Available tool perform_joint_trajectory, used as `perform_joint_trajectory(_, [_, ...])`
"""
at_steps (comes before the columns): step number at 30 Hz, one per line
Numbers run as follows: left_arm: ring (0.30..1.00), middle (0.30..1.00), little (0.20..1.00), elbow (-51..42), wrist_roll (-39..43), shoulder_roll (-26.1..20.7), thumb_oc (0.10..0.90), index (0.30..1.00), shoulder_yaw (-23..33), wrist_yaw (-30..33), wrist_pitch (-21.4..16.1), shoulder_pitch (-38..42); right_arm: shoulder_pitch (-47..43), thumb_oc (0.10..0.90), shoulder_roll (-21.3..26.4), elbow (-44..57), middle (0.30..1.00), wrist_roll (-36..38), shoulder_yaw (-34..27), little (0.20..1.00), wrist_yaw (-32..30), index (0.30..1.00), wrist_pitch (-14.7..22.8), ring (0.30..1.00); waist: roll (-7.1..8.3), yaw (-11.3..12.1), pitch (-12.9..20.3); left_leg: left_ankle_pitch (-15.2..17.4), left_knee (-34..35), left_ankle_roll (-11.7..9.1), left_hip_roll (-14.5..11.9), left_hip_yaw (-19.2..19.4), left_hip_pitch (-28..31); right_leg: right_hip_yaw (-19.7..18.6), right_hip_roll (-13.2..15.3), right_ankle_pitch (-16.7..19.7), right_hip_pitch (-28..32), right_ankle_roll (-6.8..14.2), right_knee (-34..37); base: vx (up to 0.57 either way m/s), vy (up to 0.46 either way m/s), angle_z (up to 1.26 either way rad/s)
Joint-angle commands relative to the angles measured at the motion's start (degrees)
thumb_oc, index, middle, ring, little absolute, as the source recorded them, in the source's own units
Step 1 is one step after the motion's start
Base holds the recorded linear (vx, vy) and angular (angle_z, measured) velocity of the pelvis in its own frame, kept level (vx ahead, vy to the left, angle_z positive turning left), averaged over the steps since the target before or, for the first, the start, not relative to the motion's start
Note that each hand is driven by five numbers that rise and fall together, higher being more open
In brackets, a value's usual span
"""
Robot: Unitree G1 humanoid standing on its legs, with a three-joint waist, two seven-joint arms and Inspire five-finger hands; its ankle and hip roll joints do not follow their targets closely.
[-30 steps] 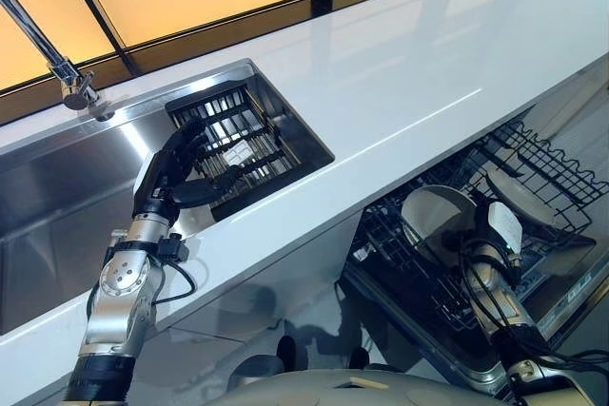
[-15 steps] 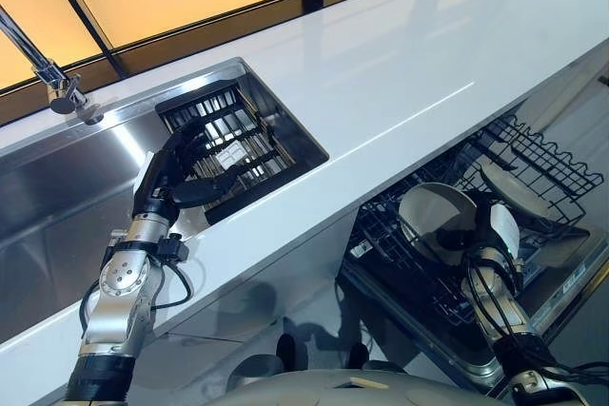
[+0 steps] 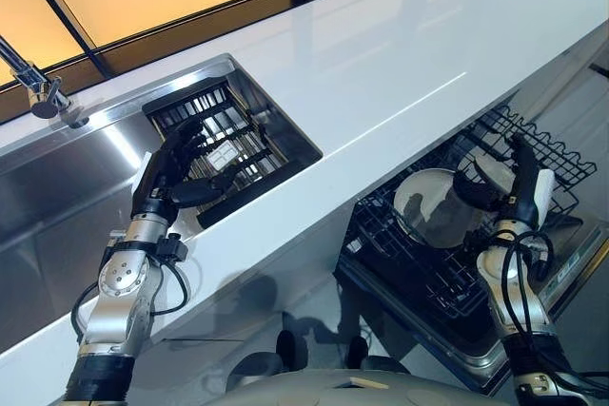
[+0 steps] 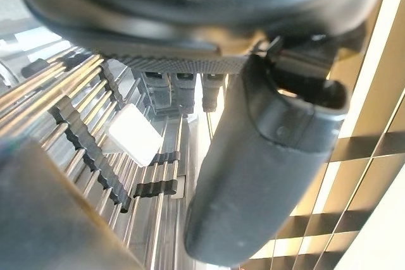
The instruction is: Pick up plates and place into dishwasher.
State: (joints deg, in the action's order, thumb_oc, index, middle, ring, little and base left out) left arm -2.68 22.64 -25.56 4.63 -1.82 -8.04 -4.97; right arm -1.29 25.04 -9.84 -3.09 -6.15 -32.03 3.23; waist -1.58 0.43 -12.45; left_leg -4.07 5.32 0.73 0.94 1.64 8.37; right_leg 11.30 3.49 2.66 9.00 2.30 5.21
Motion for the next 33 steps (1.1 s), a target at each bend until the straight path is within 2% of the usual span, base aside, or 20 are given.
perform_joint_trajectory(1, [0.9,0.9,0.9,0.8,2.3,-3.5,0.8,0.9,3.4,0.1,-6.8,4.7,-3.4,0.8,3.2,7.0,0.9,0.0,-3.5,0.9,-3.0,0.9,6.9,0.9,0.36,-0.9,3.1,6.4,-0.3,0.5,0.9,3.5,1.4,-0.1,-2.6,-5.1,-0.3,1.7,-3.9,-0.01,-0.005,-0.03])
perform_joint_trajectory(7, [0.9,0.9,0.9,0.7,2.1,-3.5,0.8,0.9,3.3,0.7,-6.9,4.8,-3.2,0.8,3.1,9.3,0.9,2.0,-5.1,0.9,-5.8,0.9,9.3,0.9,0.54,-1.2,3.1,6.4,-0.3,0.5,0.9,4.0,1.4,-0.5,-2.8,-5.1,-0.5,1.7,-3.9,-0.01,-0.004,-0.09])
perform_joint_trajectory(13, [0.9,0.9,0.9,1.2,2.1,-3.5,0.8,0.9,3.8,1.0,-7.3,4.6,-1.8,0.8,0.8,9.5,0.9,9.0,-8.0,0.9,-10.2,0.9,15.0,0.9,0.31,-1.9,3.2,6.5,-0.3,0.6,0.9,4.5,1.4,-0.9,-2.8,-5.1,-0.8,1.8,-4.1,0.0,0.001,-0.01])
perform_joint_trajectory(18, [0.9,0.9,0.9,1.9,2.2,-3.9,0.8,0.9,4.6,0.3,-8.7,4.2,0.0,0.8,-1.9,5.8,0.9,16.1,-10.5,0.9,-9.7,0.9,18.7,0.9,-0.08,-2.4,2.8,6.5,-0.3,0.6,0.9,4.8,1.2,-1.1,-2.8,-5.2,-1.3,1.8,-4.5,0.0,0.0,0.0])
perform_joint_trajectory(22, [0.9,0.9,0.9,1.8,1.5,-5.1,0.8,0.9,4.9,0.8,-8.9,4.5,0.4,0.8,-1.7,2.3,0.9,15.7,-10.3,0.9,-8.9,0.9,17.3,0.9,-0.39,-2.6,2.6,6.6,-0.3,0.6,1.0,4.9,1.1,-1.0,-2.7,-5.0,-1.4,1.8,-4.1,0.0,-0.007,-0.03])
perform_joint_trajectory(25, [0.9,0.9,0.9,1.5,0.4,-6.1,0.8,0.9,6.0,1.1,-8.7,4.7,0.7,0.8,-1.5,-1.6,0.9,16.9,-10.7,0.9,-5.7,0.9,17.7,0.9,-0.57,-2.7,2.5,6.5,-0.3,0.5,1.0,5.0,0.9,-1.0,-2.7,-4.8,-1.4,1.8,-3.8,0.01,-0.025,-0.08])
perform_joint_trajectory(33, [0.9,0.9,0.9,1.1,0.6,-8.9,0.8,0.9,9.2,4.0,-11.0,5.7,0.7,0.8,1.4,-9.9,0.9,20.4,-9.7,0.9,1.9,0.9,16.3,0.9,-1.32,-2.6,1.6,6.0,-0.3,0.0,1.0,5.0,0.0,-0.8,-2.6,-4.9,-2.2,1.7,-3.8,0.0,-0.014,-0.05])
